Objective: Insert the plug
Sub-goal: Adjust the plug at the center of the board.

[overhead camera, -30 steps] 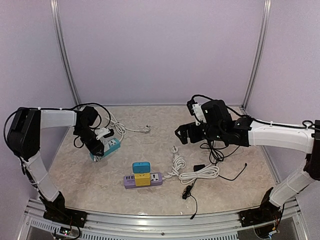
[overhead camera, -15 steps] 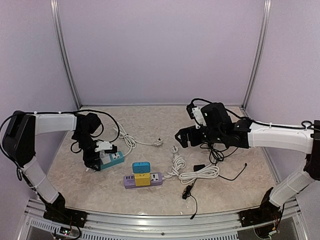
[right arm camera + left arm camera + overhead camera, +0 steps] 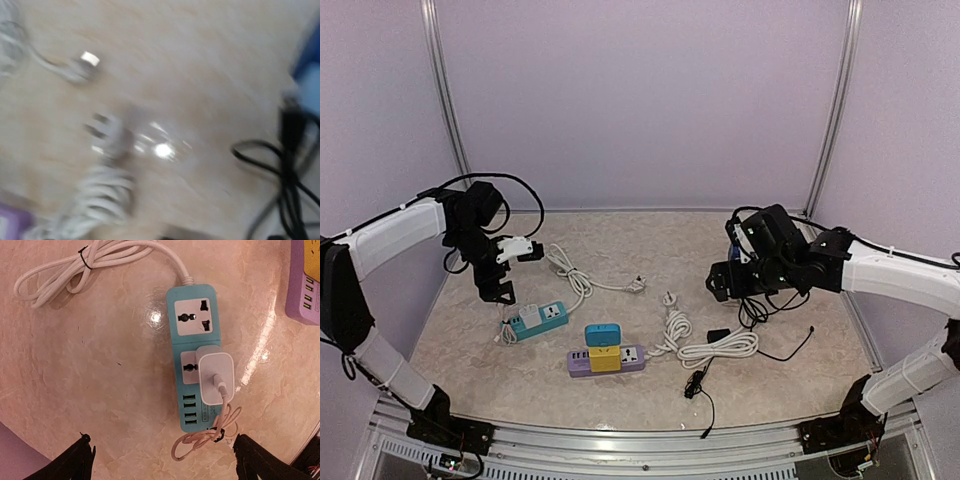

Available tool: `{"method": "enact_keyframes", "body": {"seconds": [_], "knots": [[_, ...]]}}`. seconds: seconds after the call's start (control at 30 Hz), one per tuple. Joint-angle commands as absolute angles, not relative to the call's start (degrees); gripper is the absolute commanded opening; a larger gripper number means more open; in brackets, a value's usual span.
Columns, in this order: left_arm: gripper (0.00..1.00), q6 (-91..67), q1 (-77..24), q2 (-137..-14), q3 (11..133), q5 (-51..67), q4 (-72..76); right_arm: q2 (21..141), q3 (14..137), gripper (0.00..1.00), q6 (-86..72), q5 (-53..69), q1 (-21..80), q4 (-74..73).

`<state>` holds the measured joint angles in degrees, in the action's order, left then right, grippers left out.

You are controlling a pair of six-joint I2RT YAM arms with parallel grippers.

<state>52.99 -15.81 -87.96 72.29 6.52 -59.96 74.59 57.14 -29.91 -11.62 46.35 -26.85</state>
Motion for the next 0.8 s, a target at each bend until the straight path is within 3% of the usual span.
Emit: {"method": "enact_keyframes", "body": {"seconds": [0.0,0.1,0.27,0.4,0.47,0.77], "knots": [[0.95,46.69,-15.95,-83.98,74.29,6.03,-60.71,84.04,63.59,0.82,-29.92,-10.51,44.13,-41.8],[0.95,44.15,-16.05,-80.78,74.06,5.83,-61.35,92.02,70.86,0.77,-19.56,-5.03,44.12,-46.9],[0.96,41.3,-15.87,-74.53,70.41,8.28,-60.97,105.36,86.45,0.76,-3.28,-13.64,44.12,-63.68],[0.96,39.02,-15.61,-70.36,66.09,9.41,-57.93,113.61,88.26,0.58,6.95,-18.71,44.21,-71.06],[0.96,39.43,-15.19,-69.07,65.41,9.71,-58.45,114.76,87.51,0.55,8.5,-18.18,44.46,-71.79],[0.96,39.38,-14.56,-70.17,67.81,12.33,-60.99,105.42,75.12,0.66,16.31,-9.25,52.83,-61.36]]}}
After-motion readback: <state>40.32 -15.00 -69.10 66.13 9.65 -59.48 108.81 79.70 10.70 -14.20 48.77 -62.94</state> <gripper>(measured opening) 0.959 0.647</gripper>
